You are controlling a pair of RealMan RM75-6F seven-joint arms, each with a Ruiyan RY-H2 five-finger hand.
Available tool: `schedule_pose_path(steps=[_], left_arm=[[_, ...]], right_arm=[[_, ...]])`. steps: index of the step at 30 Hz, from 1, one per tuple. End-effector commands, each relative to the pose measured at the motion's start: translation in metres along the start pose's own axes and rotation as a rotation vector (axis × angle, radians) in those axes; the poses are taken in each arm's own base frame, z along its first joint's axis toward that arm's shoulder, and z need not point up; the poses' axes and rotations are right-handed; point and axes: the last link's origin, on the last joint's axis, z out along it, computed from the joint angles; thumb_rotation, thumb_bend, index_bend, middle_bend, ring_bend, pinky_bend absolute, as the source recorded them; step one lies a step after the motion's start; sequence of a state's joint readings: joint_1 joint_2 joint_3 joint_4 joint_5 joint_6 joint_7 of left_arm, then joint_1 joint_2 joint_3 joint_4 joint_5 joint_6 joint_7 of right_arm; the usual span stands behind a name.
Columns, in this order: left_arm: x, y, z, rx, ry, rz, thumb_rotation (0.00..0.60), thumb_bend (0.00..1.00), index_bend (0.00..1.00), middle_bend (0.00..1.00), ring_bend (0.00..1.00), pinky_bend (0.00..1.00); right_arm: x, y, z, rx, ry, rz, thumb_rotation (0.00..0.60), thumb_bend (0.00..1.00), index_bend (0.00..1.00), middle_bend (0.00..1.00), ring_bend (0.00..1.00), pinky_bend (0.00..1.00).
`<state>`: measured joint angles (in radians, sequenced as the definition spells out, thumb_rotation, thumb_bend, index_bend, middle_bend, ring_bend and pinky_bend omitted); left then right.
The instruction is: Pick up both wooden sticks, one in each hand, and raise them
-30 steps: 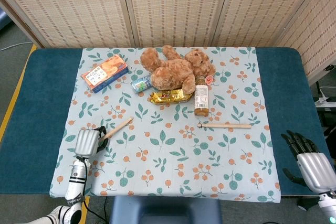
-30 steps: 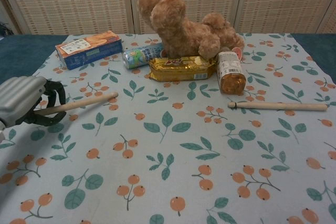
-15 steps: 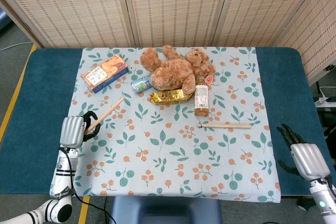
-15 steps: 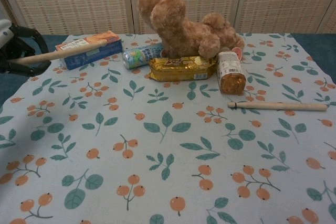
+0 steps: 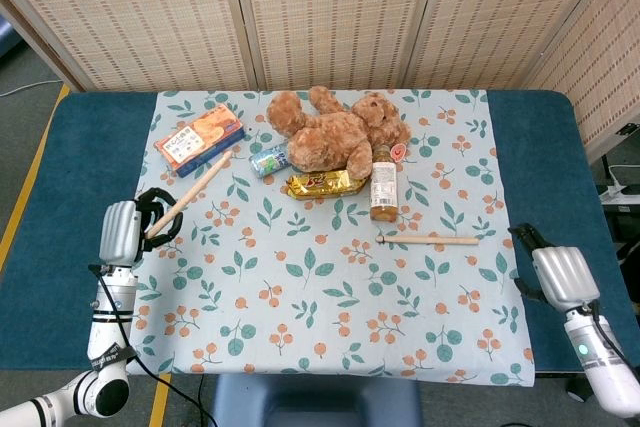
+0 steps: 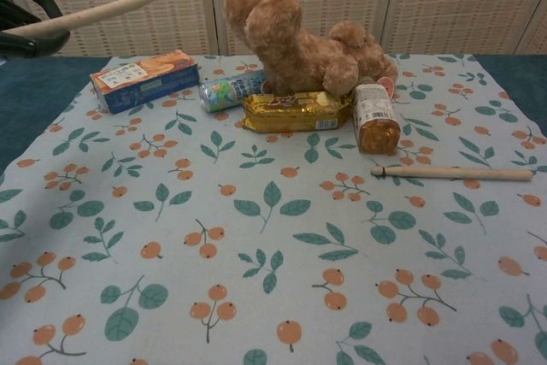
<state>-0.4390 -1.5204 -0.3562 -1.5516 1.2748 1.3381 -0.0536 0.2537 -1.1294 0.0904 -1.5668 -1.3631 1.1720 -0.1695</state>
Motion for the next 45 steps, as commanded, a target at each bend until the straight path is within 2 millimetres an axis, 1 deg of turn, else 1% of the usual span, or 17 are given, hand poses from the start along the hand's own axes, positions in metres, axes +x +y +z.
schedule_pose_path(steps=[1, 5, 8, 12, 15, 18, 22, 26, 36, 45], left_arm=[[0.005, 0.004, 0.001, -0.017, 0.011, -0.018, 0.600, 0.38, 0.69, 0.92, 0.98, 1.00], [0.009, 0.006, 0.001, -0.028, 0.013, -0.019, 0.600, 0.38, 0.69, 0.92, 0.98, 1.00], [0.009, 0.005, 0.001, -0.023, 0.015, -0.021, 0.600, 0.38, 0.69, 0.92, 0.98, 1.00], [0.010, 0.005, 0.001, -0.015, 0.018, -0.045, 0.600, 0.38, 0.69, 0.92, 0.98, 1.00], [0.010, 0.004, 0.002, -0.016, 0.024, -0.038, 0.600, 0.38, 0.69, 0.92, 0.98, 1.00], [0.010, 0.003, 0.001, -0.014, 0.024, -0.041, 0.600, 0.38, 0.69, 0.92, 0.98, 1.00], [0.012, 0.001, 0.000, -0.009, 0.025, -0.043, 0.600, 0.38, 0.69, 0.92, 0.98, 1.00], [0.014, 0.000, 0.000, -0.005, 0.024, -0.050, 0.600, 0.38, 0.69, 0.92, 0.98, 1.00], [0.014, -0.003, -0.002, 0.002, 0.020, -0.049, 0.600, 0.38, 0.69, 0.92, 0.98, 1.00], [0.012, -0.008, -0.007, 0.016, 0.011, -0.038, 0.600, 0.38, 0.69, 0.92, 0.98, 1.00]], right_arm=[[-0.004, -0.010, 0.027, 0.032, 0.016, -0.020, 0.600, 0.19, 0.24, 0.20, 0.64, 0.85], [-0.016, -0.019, 0.054, 0.060, -0.017, -0.068, 0.600, 0.19, 0.26, 0.20, 0.68, 0.89], [-0.025, -0.024, 0.070, 0.073, -0.044, -0.099, 0.600, 0.19, 0.26, 0.20, 0.69, 0.91], [-0.038, -0.038, 0.092, 0.091, -0.081, -0.126, 0.600, 0.19, 0.26, 0.20, 0.70, 0.92], [-0.046, -0.051, 0.104, 0.112, -0.084, -0.135, 0.600, 0.19, 0.30, 0.23, 0.73, 0.94], [-0.052, -0.064, 0.111, 0.136, -0.076, -0.139, 0.600, 0.19, 0.33, 0.26, 0.75, 0.96], [-0.059, -0.074, 0.114, 0.159, -0.057, -0.138, 0.600, 0.19, 0.41, 0.30, 0.78, 1.00], [-0.065, -0.075, 0.115, 0.164, -0.042, -0.151, 0.600, 0.19, 0.45, 0.33, 0.80, 1.00], [-0.083, -0.070, 0.119, 0.164, -0.024, -0.239, 0.600, 0.19, 0.51, 0.38, 0.82, 1.00], [-0.090, -0.077, 0.124, 0.175, -0.008, -0.233, 0.600, 0.19, 0.52, 0.39, 0.83, 1.00]])
